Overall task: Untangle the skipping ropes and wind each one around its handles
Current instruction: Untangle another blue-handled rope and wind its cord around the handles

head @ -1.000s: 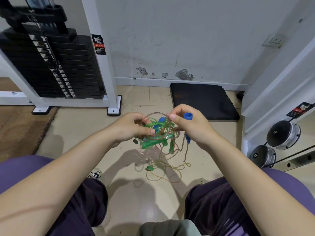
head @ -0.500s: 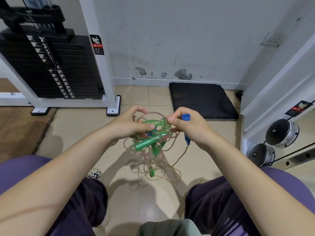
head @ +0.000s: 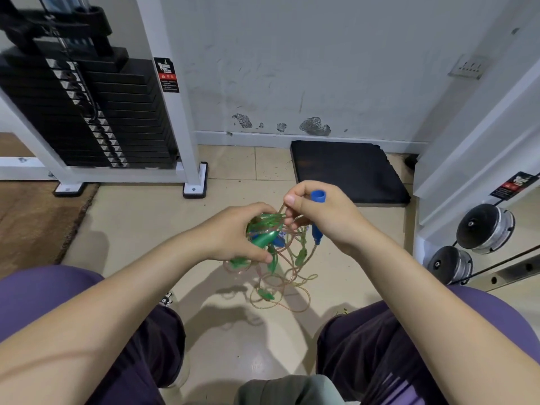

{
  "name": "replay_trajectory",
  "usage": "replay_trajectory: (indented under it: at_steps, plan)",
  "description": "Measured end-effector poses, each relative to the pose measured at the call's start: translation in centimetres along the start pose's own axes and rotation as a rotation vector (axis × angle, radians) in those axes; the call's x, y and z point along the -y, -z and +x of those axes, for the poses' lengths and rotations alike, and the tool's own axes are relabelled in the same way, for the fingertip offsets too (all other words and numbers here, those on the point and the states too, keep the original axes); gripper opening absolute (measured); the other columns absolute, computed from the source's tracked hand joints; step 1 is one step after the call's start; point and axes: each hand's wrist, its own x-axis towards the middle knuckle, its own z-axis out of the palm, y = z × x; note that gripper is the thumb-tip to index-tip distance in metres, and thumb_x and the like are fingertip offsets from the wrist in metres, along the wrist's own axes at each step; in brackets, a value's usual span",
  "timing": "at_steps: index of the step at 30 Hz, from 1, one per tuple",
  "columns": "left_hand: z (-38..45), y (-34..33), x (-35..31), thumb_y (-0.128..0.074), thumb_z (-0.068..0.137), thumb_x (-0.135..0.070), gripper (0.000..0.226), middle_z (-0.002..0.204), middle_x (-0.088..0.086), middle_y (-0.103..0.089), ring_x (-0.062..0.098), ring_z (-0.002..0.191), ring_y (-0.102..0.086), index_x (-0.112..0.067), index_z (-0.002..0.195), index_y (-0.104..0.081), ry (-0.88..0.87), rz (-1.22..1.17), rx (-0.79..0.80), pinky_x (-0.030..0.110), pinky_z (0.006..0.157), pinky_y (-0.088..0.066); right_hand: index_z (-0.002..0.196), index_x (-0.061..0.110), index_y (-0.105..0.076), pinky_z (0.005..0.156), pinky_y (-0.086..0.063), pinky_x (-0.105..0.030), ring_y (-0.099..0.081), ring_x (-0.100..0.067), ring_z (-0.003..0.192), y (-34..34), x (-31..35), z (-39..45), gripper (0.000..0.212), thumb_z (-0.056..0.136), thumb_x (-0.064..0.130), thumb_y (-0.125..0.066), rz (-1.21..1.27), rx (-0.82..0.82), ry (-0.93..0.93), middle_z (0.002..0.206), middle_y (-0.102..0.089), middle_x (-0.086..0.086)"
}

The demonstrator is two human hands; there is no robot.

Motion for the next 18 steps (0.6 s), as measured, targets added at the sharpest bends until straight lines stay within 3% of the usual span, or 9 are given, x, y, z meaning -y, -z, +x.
replay_trajectory:
  at_steps: [2,5,7,8,10,12,15,18]
  plan:
    - [0.1,0.3,0.0,-0.088,0.067,-0.034,0.054,0.103,0.001,-0.07,0.015,0.092,-0.064,-0.022,0.114,-0.063,0.045,-0.15,-0.021,0.039,0.089,-0.052,0.088,0.002,-0.066,0.069,-0.056,-0.031,-0.063,-0.018,0.069,0.3,0.1,0.2,0.012,0.095,0.01,-0.061,-0.002,-0.069,-0.003,0.077,-0.065,-0.011]
    - [-0.1,1.4,-0.6,-0.077,0.084,-0.033,0.032,0.086,0.01,-0.067,0.014,0.073,-0.058,-0.007,0.1,-0.066,0.102,-0.33,-0.011,0.03,0.067,-0.049,0.095,0.009,-0.073,0.082,-0.056,-0.036,-0.065,-0.015,0.08,1.3,-0.3,0.6,0.011,0.094,0.015,-0.063,-0.103,-0.187,0.016,0.088,-0.071,-0.007]
    - [-0.3,1.6,-0.7,-0.067,0.09,-0.04,0.037,0.077,0.01,-0.062,0.011,0.063,-0.053,-0.003,0.091,-0.065,0.131,-0.351,-0.035,0.022,0.056,-0.041,0.103,0.014,-0.074,0.087,-0.055,-0.037,-0.065,-0.018,0.087,1.8,-0.3,0.6,0.015,0.093,0.016,-0.063,-0.141,-0.209,0.021,0.094,-0.071,-0.004]
    - [-0.3,1.6,-0.6,-0.065,0.091,-0.044,0.042,0.078,0.014,-0.065,0.011,0.064,-0.054,-0.003,0.091,-0.066,0.14,-0.37,-0.048,0.023,0.059,-0.042,0.105,0.015,-0.073,0.087,-0.056,-0.036,-0.066,-0.021,0.089,1.8,-0.3,0.6,0.015,0.093,0.016,-0.063,-0.151,-0.211,0.025,0.095,-0.071,-0.003]
    - [-0.3,1.6,-0.4,-0.063,0.091,-0.048,0.045,0.094,0.017,-0.074,0.017,0.076,-0.064,-0.004,0.098,-0.069,0.159,-0.44,-0.065,0.032,0.078,-0.052,0.102,0.014,-0.073,0.075,-0.056,-0.03,-0.065,-0.019,0.083,1.6,0.1,0.3,0.014,0.093,0.014,-0.062,-0.178,-0.21,0.035,0.091,-0.07,-0.001]
    - [-0.1,1.4,-0.3,-0.06,0.095,-0.041,0.037,0.104,0.013,-0.075,0.023,0.09,-0.071,-0.008,0.109,-0.067,0.19,-0.497,-0.088,0.044,0.092,-0.053,0.095,0.013,-0.073,0.055,-0.049,-0.025,-0.059,-0.013,0.065,1.1,0.5,0.0,0.01,0.093,0.015,-0.063,-0.195,-0.18,0.024,0.08,-0.068,-0.003]
    - [0.1,1.0,-0.6,-0.064,0.093,-0.035,0.034,0.102,0.016,-0.073,0.029,0.089,-0.07,-0.007,0.113,-0.061,0.243,-0.637,-0.123,0.039,0.08,-0.052,0.09,0.009,-0.073,0.044,-0.036,-0.018,-0.045,-0.006,0.045,0.3,0.8,-0.4,0.008,0.089,0.016,-0.068,-0.192,-0.082,-0.009,0.07,-0.065,-0.005]
    - [0.0,1.1,-1.2,-0.067,0.091,-0.026,0.022,0.087,0.014,-0.07,0.025,0.075,-0.066,-0.005,0.098,-0.067,0.255,-0.81,-0.133,0.03,0.067,-0.05,0.092,0.004,-0.073,0.041,-0.033,-0.008,-0.047,0.002,0.041,-0.5,0.5,-0.7,0.013,0.085,0.015,-0.075,-0.189,-0.033,-0.021,0.074,-0.064,-0.003]
